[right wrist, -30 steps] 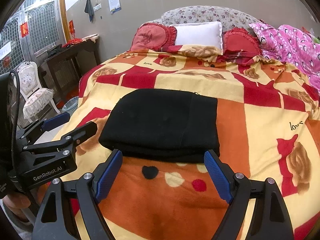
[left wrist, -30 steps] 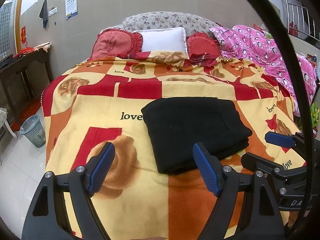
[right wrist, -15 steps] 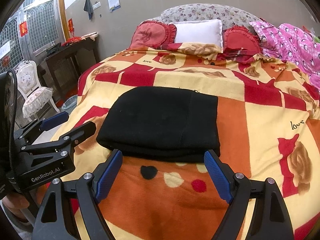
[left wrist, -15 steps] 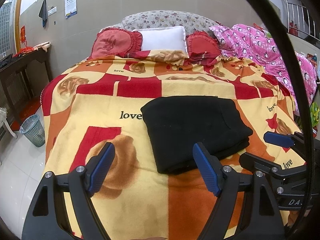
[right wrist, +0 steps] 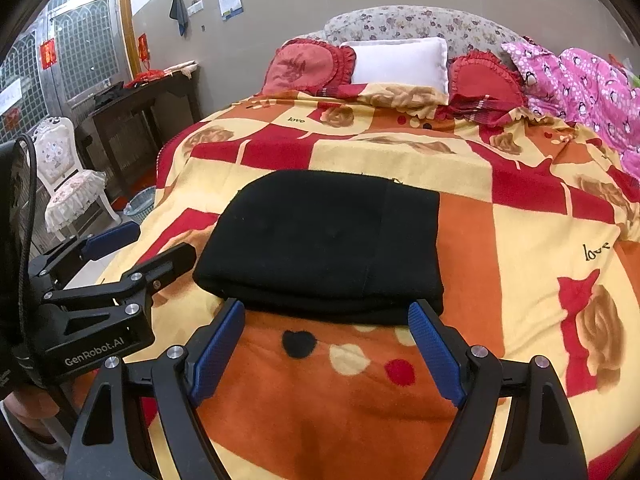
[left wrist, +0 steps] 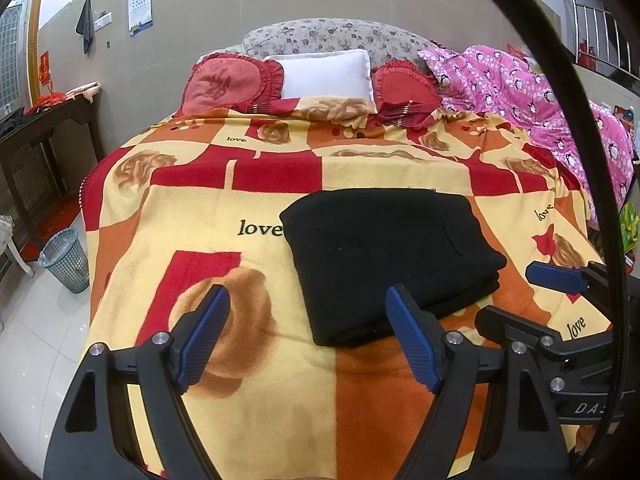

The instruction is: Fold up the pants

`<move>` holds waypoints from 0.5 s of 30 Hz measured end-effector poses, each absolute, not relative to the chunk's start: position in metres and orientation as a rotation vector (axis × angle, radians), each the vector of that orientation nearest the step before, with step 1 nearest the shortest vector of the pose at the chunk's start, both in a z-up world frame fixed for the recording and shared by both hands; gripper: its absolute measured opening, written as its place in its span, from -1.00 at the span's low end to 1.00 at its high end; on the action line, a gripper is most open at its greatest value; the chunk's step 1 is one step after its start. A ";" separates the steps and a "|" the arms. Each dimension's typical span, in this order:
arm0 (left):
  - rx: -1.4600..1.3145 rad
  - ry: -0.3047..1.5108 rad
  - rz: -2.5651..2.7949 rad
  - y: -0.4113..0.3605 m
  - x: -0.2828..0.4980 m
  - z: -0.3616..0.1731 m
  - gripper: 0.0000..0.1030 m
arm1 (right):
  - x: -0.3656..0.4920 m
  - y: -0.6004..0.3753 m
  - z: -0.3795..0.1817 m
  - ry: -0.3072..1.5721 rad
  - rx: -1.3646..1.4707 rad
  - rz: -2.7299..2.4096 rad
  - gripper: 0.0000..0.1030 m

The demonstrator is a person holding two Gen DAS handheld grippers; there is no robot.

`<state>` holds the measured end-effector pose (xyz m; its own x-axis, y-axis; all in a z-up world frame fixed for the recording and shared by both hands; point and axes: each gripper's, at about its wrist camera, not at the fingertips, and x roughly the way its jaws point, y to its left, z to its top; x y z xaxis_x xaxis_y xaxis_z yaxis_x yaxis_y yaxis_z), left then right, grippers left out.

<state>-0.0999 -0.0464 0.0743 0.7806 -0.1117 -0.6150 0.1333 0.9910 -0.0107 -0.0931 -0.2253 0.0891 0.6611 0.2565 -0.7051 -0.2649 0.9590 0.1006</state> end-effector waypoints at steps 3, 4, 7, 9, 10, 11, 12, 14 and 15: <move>0.032 0.664 -0.132 -0.046 -0.100 0.074 0.56 | -0.093 -0.225 0.089 0.797 -0.013 0.294 0.66; 0.032 0.666 -0.133 -0.046 -0.100 0.074 0.56 | -0.093 -0.225 0.089 0.797 -0.012 0.296 0.66; 0.029 0.669 -0.134 -0.046 -0.099 0.073 0.56 | -0.092 -0.226 0.088 0.797 -0.012 0.295 0.66; 0.027 0.670 -0.135 -0.046 -0.099 0.073 0.56 | -0.092 -0.226 0.088 0.800 -0.010 0.294 0.66; 0.027 0.671 -0.135 -0.046 -0.099 0.073 0.56 | -0.091 -0.227 0.088 0.802 -0.009 0.291 0.66; 0.025 0.673 -0.135 -0.046 -0.098 0.072 0.56 | -0.091 -0.227 0.087 0.803 -0.009 0.289 0.66; 0.024 0.674 -0.135 -0.045 -0.098 0.071 0.56 | -0.090 -0.228 0.087 0.804 -0.008 0.288 0.66; 0.024 0.672 -0.138 -0.045 -0.098 0.070 0.56 | -0.090 -0.230 0.086 0.803 -0.005 0.287 0.66; 0.025 0.668 -0.144 -0.045 -0.098 0.070 0.56 | -0.091 -0.231 0.086 0.803 -0.003 0.284 0.66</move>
<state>-0.0978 -0.0447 0.0703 0.7756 -0.1246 -0.6188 0.1409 0.9898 -0.0226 -0.0906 -0.2312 0.0857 0.6590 0.2501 -0.7094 -0.2521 0.9620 0.1050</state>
